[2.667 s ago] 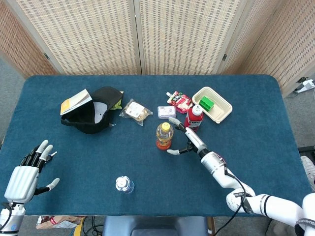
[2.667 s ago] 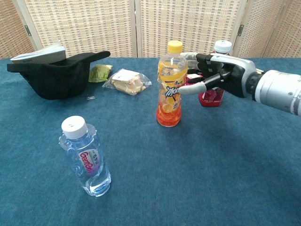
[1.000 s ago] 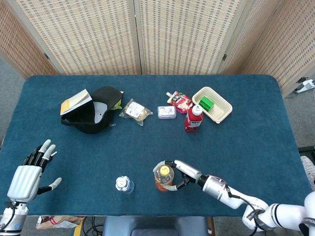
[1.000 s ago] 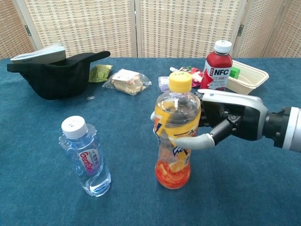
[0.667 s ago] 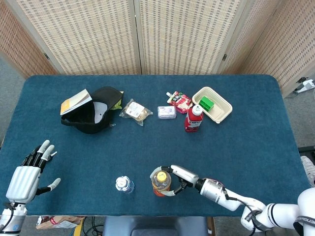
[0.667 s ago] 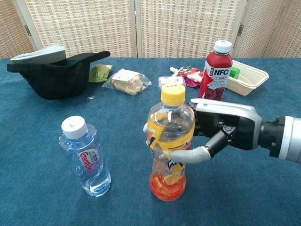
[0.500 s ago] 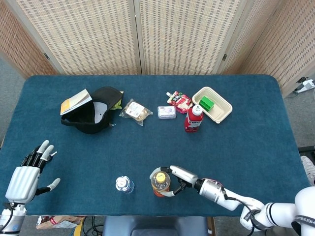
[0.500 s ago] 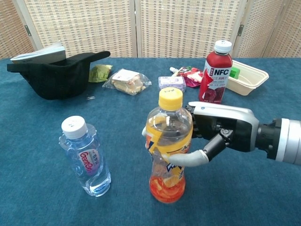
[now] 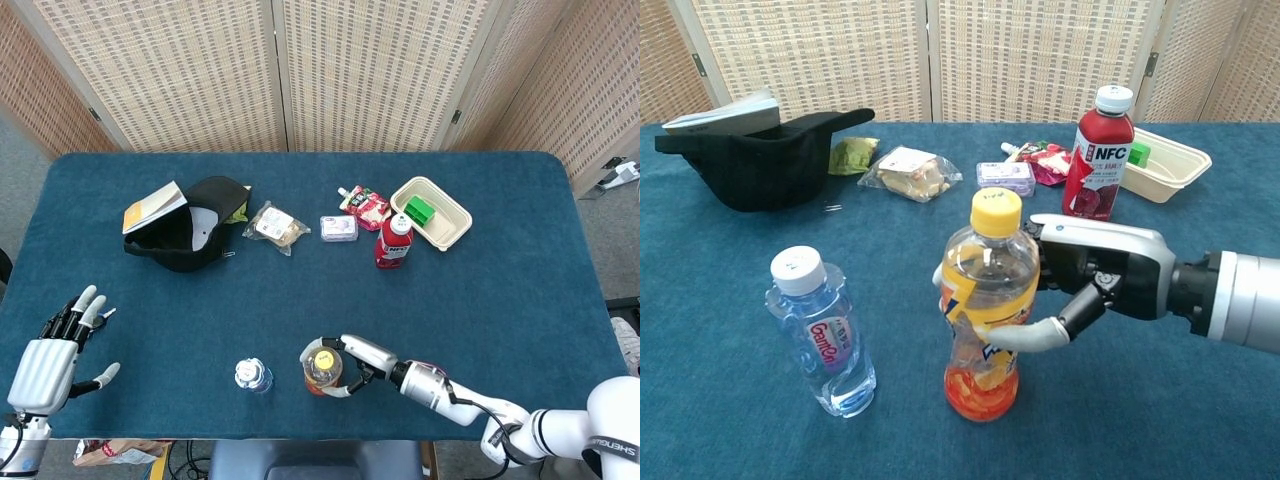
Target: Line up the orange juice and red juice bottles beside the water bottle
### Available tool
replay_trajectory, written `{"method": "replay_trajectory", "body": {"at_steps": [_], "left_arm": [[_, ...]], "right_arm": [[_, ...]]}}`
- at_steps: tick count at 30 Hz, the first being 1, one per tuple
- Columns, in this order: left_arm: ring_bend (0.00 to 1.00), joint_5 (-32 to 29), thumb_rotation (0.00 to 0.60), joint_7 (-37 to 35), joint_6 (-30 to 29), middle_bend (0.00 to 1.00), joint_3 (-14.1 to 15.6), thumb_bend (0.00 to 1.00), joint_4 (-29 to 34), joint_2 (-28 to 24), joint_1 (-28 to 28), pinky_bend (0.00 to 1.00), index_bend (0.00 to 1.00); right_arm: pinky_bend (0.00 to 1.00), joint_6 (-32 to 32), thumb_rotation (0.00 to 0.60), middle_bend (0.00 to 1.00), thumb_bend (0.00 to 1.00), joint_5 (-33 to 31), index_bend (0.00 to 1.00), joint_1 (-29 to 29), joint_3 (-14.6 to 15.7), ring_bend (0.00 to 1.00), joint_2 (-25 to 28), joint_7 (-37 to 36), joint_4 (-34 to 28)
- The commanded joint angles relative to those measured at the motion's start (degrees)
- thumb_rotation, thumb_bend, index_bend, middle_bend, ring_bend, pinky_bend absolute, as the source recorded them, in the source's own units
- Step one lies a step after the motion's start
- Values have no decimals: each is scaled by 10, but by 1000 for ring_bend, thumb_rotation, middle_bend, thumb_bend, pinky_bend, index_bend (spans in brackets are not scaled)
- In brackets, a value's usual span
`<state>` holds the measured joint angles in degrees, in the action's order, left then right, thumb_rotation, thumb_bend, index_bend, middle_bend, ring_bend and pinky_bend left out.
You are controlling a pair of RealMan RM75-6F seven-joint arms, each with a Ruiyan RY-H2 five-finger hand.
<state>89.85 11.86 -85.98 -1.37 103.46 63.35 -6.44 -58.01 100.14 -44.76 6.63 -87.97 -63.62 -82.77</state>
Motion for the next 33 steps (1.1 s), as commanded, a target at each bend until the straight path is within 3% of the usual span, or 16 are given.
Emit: {"method": "replay_trajectory", "body": {"at_steps": [1, 7, 13, 22, 28, 33], "left_arm": [[46, 1, 600, -1, -1, 11, 0, 160, 0, -1, 1, 153, 37], [46, 1, 600, -2, -1, 11, 0, 160, -1, 0, 1, 153, 37], [46, 2, 600, -2, -1, 11, -1, 161, 0, 0, 0, 153, 37], [46, 1, 600, -10, -2, 11, -3, 160, -7, 0, 0, 153, 37], [46, 0, 600, -17, 2, 11, -5, 161, -13, 2, -3, 153, 37], [46, 3, 600, -21, 2, 11, -4, 160, -17, 6, -4, 153, 37]], "right_arm": [[278, 1, 600, 346, 313, 1, 462, -3, 3, 256, 0, -4, 0], [251, -1, 600, 208, 190, 11, 245, -11, 16, 157, 8, -15, -4], [170, -22, 600, 76, 145, 7, 17, -8, 14, 45, 28, -6, -15], [135, -74, 600, 52, 146, -23, 0, 21, -4, 25, 100, 51, -57], [132, -102, 600, 104, 224, -93, 0, 60, -39, 25, 136, 169, -82], [131, -121, 600, 106, 196, -132, 0, 83, -64, 25, 138, 275, -82]]}}
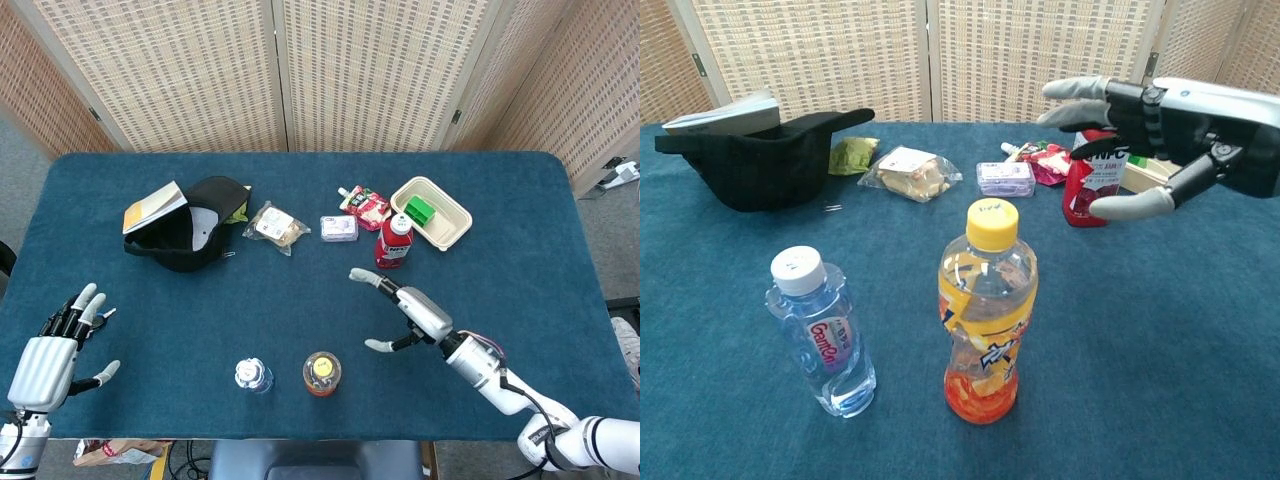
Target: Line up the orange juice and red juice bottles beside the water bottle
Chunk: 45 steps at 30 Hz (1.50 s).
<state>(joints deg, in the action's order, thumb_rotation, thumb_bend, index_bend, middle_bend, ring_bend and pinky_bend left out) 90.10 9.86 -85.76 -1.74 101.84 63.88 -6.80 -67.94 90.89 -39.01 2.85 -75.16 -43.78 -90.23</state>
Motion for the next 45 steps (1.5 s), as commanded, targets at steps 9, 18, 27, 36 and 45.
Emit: {"method": "replay_trajectory", "body": {"at_steps": [9, 18, 27, 36, 45], "left_arm": [[46, 1, 600, -2, -2, 11, 0, 161, -2, -1, 1, 153, 37], [46, 4, 600, -2, -1, 11, 0, 161, -3, 2, -1, 153, 37], [46, 6, 600, 7, 0, 11, 0, 161, 5, 1, -3, 153, 37], [46, 7, 600, 14, -7, 11, 2, 161, 12, -4, 3, 153, 37], [46, 7, 600, 17, -11, 11, 2, 161, 15, -5, 5, 153, 37]], "right_arm": [[106, -56, 600, 80, 12, -93, 0, 57, -81, 11, 4, 156, 7], [106, -11, 600, 63, 0, -170, 0, 59, -132, 10, -17, 137, 56], [106, 79, 600, 62, 0, -209, 0, 32, -164, 10, -65, 70, 125], [106, 144, 600, 62, 0, -216, 0, 3, -183, 9, -122, 27, 212], [106, 184, 600, 63, 0, -216, 0, -11, -193, 9, -167, -9, 290]]}}
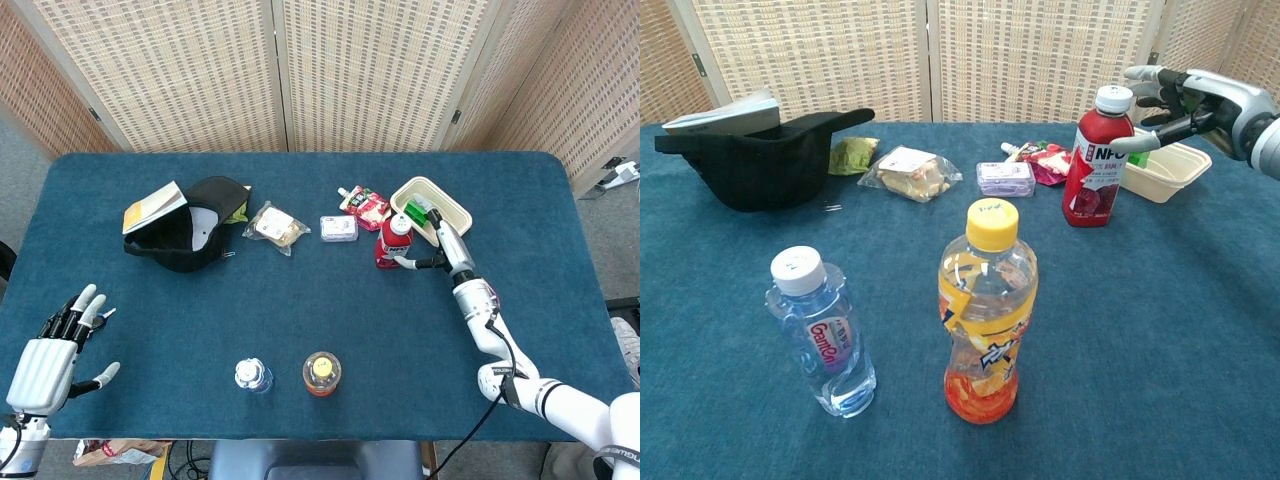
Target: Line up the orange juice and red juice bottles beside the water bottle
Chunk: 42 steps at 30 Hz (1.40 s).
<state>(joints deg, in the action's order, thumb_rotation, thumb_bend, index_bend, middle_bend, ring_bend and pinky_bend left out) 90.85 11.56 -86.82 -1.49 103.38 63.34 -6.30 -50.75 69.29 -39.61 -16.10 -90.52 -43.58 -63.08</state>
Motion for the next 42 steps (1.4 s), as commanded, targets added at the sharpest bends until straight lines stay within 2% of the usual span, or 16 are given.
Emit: {"method": "replay_trajectory", "body": {"at_steps": [1, 5, 7, 13, 18, 21, 24, 29, 34, 42], "left_arm": [[46, -2, 600, 0, 0, 11, 0, 161, 0, 0, 1, 153, 37], [46, -2, 600, -1, 0, 11, 0, 161, -2, 0, 1, 153, 37], [46, 0, 600, -1, 0, 11, 0, 160, -1, 0, 1, 153, 37], [46, -4, 600, 3, 1, 11, -2, 161, 0, 0, 1, 153, 37], [46, -4, 600, 1, -1, 11, -1, 161, -1, -1, 3, 153, 37], [46, -4, 600, 0, 0, 11, -1, 161, -2, 0, 2, 153, 37], [46, -3, 600, -1, 1, 11, -1, 161, -2, 0, 1, 153, 37], [46, -2, 600, -1, 4, 11, -2, 161, -4, 3, -2, 153, 37], [46, -3, 600, 1, 7, 11, -3, 161, -3, 4, -4, 153, 37], [46, 0, 600, 8, 9, 11, -4, 161, 2, 4, -6, 153, 37]], "right_arm": [[106, 18, 600, 64, 0, 0, 0, -6, -4, 9, -18, -18, 28], [106, 33, 600, 89, 0, 6, 0, -13, -5, 15, -32, -36, 52], [105, 36, 600, 118, 34, 8, 33, -15, -7, 38, -42, -40, 64], [114, 44, 600, 239, 178, 11, 235, -22, -11, 128, -62, -42, 86], [182, 41, 600, 353, 381, 23, 424, -23, -8, 214, -71, -44, 95], [214, 27, 600, 408, 455, 32, 496, -15, -5, 266, -69, -50, 90], [243, 11, 600, 438, 477, 49, 528, -3, 3, 304, -52, -61, 65], [260, -24, 600, 445, 477, 94, 534, 31, 30, 315, 16, -87, -38], [260, -63, 600, 445, 473, 149, 534, 67, 71, 315, 96, -108, -148], [260, -115, 600, 445, 457, 240, 534, 98, 139, 315, 163, -126, -233]]}}
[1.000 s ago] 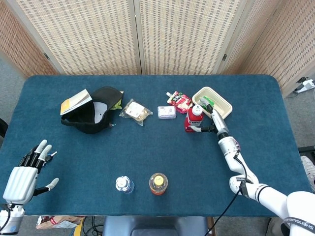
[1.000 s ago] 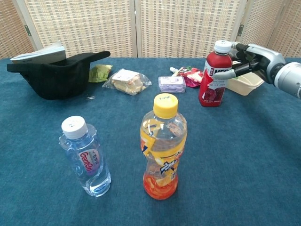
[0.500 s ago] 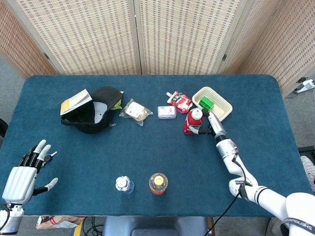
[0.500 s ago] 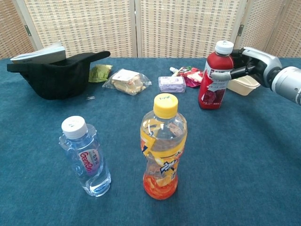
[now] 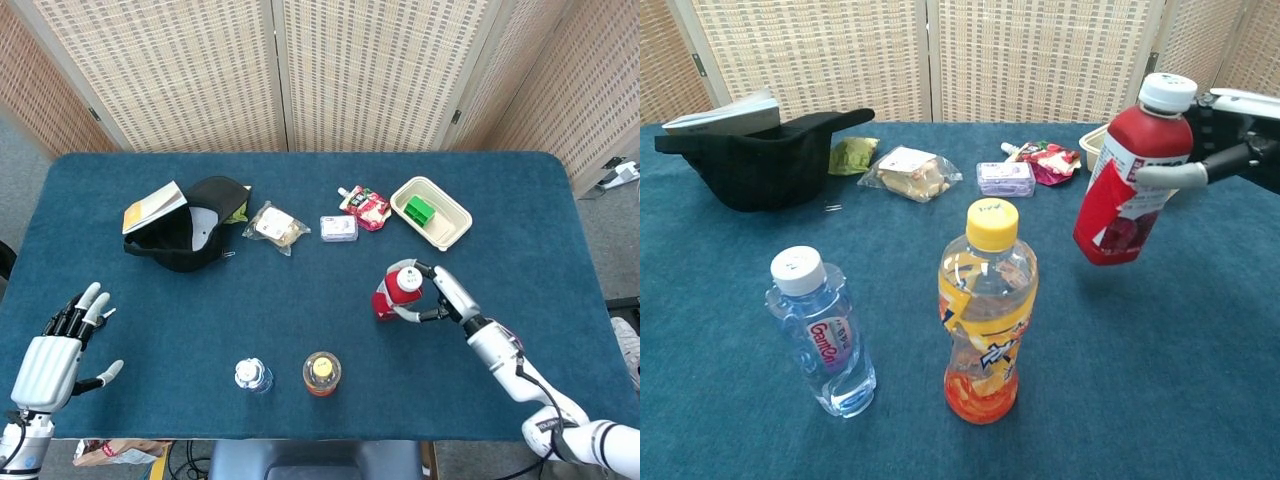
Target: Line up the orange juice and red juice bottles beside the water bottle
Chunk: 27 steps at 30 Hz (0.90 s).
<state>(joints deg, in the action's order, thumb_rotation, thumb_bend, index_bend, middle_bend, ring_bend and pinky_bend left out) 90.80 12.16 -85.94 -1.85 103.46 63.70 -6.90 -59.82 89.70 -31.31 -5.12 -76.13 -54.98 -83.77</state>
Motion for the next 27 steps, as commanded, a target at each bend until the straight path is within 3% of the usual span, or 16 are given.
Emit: {"method": "replay_trajectory", "body": {"at_steps": [1, 10, 27], "left_arm": [[46, 1, 600, 2, 1, 11, 0, 161, 1, 1, -1, 153, 37], [46, 1, 600, 4, -1, 11, 1, 160, 3, 1, 0, 153, 37], [46, 3, 600, -3, -3, 11, 2, 160, -1, 3, 2, 153, 37]], "right_arm": [[260, -29, 600, 445, 451, 44, 535, 16, 36, 315, 22, -14, -29], [260, -44, 600, 444, 415, 106, 535, 13, 89, 315, 19, -5, -31], [260, -48, 600, 410, 359, 132, 535, 0, 136, 317, 4, 10, -2]]}}
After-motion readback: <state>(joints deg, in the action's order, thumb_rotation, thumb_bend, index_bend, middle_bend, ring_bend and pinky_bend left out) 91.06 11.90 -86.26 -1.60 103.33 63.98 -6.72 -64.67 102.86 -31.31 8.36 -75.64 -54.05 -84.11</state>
